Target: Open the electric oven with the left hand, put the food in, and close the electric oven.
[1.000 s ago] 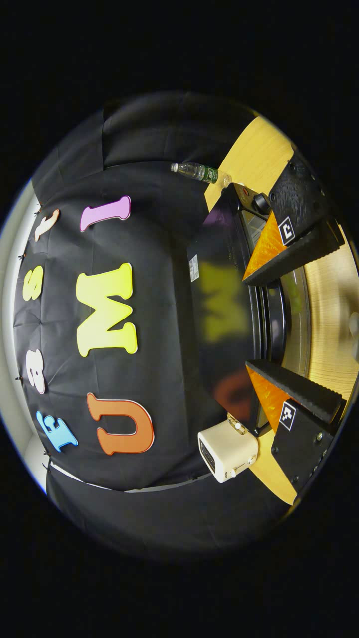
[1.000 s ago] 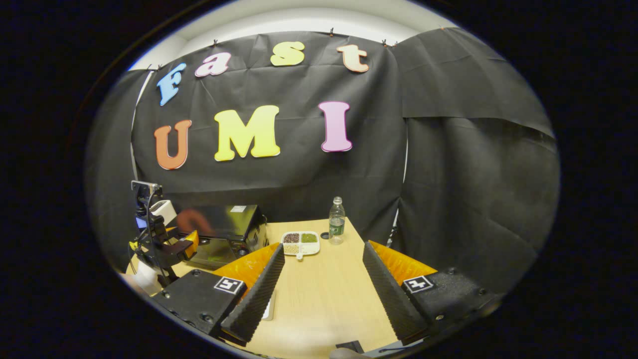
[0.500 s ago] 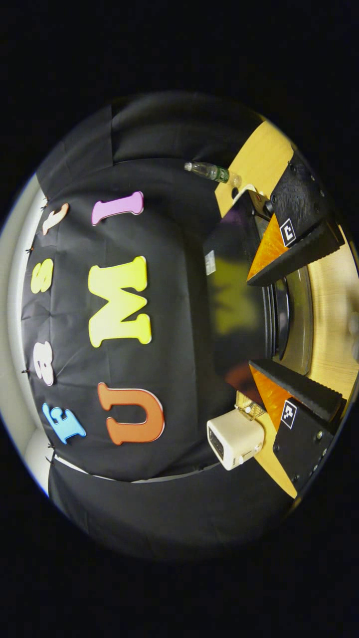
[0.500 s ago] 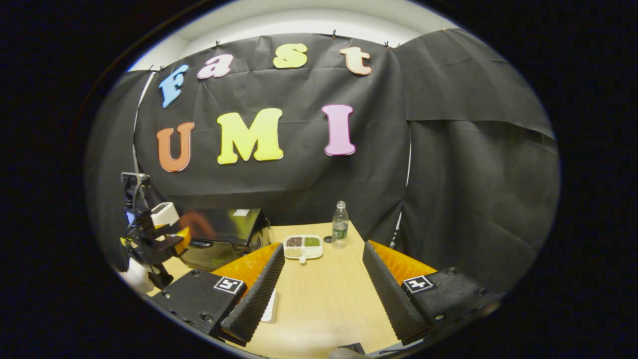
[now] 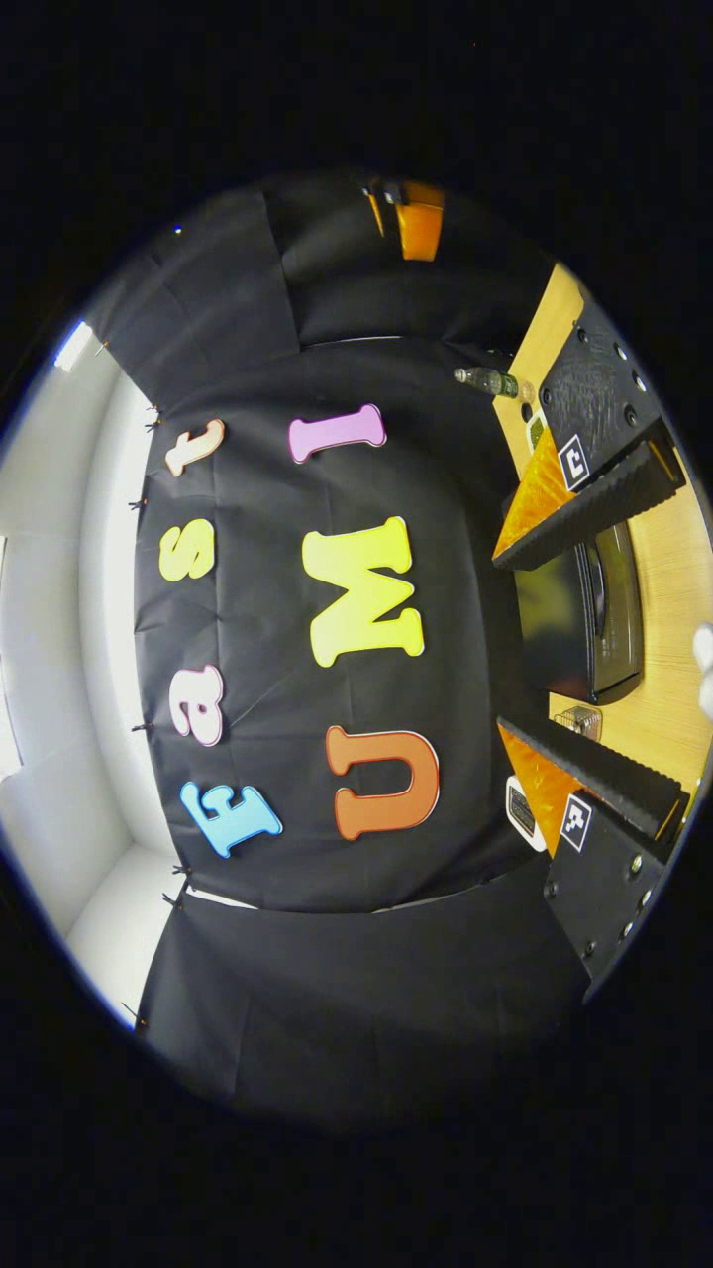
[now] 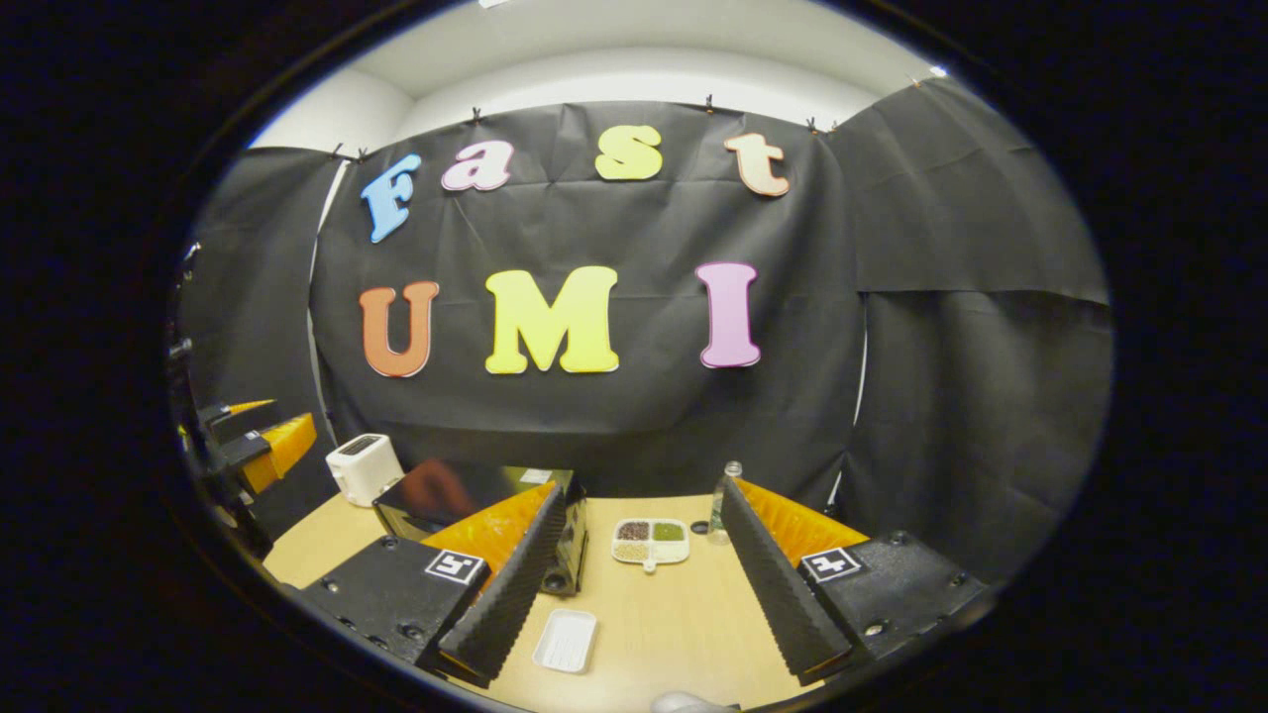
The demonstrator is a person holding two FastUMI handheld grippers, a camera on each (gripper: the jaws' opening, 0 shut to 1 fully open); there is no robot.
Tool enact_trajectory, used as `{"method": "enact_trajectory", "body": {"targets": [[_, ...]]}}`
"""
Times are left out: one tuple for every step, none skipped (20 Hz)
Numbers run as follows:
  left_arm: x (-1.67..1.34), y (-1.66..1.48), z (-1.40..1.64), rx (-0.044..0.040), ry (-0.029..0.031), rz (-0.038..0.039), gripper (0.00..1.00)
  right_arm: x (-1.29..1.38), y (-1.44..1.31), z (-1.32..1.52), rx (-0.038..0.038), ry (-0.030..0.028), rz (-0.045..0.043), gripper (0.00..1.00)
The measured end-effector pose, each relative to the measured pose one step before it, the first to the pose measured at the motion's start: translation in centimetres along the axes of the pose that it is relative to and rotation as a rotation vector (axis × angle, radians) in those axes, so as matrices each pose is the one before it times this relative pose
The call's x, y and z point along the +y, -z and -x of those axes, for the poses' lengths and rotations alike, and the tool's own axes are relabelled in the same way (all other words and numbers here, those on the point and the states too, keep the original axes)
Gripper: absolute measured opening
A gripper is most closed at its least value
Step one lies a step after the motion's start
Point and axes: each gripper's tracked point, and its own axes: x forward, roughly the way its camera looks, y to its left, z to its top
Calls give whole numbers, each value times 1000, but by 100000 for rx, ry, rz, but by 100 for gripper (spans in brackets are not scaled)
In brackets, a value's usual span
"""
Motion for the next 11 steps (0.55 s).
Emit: {"method": "enact_trajectory", "body": {"targets": [[269, -771, 840, -503, -544, 701, 95, 445, -293, -44, -498, -698, -25, 96], [321, -725, 626, -79, -386, 707, 95, 353, -260, 38, -264, -471, 19, 96], [243, -656, 689, -884, -361, 590, 95, 431, 12, 7, 203, -803, 12, 96], [225, -443, 531, -166, -470, 511, 95, 382, -193, 85, -176, -682, -361, 96], [110, -200, 543, 193, -475, 528, 95, 242, -366, 115, -484, -274, -552, 96], [170, -360, 401, -452, -498, 200, 95, 190, -293, 171, -789, -97, -253, 96], [216, -304, 412, -514, -487, -385, 95, 216, -336, 113, -721, -74, -163, 96], [263, -296, 414, -267, -534, -157, 95, 183, -282, 187, -554, -12, -19, 96], [97, -99, 327, -66, 74, 100, 95, 191, -246, 152, -822, 80, 201, 96], [-75, -156, 147, -79, 308, 252, 95, 192, -312, 262, -868, 151, 414, 96], [127, -10, 140, 103, -76, -98, 95, 134, -288, 113, -1076, -127, 476, 95]]}}
